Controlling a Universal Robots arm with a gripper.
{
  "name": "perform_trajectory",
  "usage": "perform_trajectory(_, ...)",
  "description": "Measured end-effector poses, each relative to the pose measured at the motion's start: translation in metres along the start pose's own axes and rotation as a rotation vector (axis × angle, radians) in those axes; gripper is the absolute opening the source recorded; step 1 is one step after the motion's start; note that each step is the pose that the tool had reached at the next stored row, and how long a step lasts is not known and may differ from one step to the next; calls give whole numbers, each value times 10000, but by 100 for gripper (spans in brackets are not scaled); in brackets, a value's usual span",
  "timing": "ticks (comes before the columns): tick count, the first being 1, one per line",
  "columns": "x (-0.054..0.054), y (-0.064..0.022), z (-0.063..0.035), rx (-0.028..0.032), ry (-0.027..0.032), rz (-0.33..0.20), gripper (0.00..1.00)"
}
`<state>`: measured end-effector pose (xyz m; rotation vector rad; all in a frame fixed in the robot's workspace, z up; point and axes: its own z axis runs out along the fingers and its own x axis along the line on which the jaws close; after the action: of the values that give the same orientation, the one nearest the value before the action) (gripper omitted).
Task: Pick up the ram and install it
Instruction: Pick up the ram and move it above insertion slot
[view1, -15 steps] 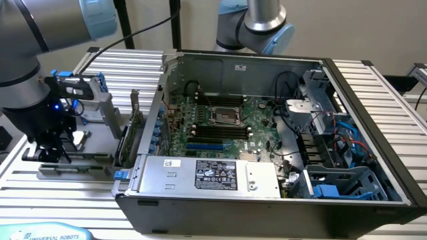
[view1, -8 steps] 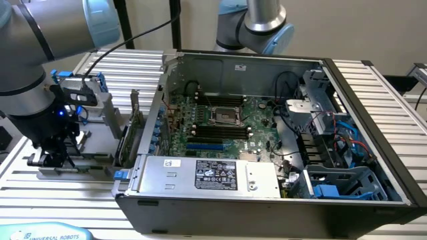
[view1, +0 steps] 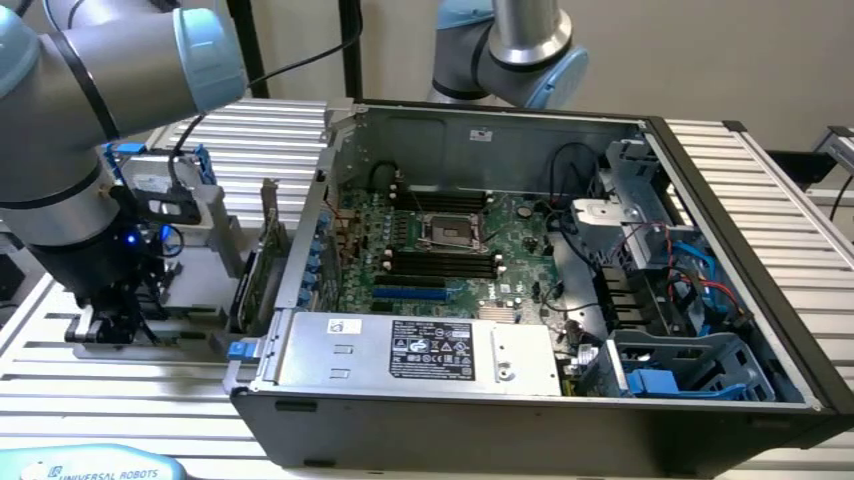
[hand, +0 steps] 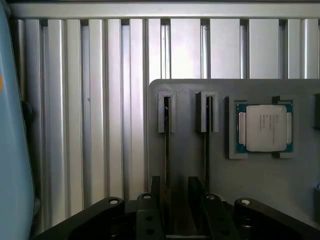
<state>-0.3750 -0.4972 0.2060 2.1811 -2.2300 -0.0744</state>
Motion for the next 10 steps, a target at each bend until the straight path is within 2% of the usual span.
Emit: perform_trajectory(10, 5, -4, 91, -2, 3, -33, 36)
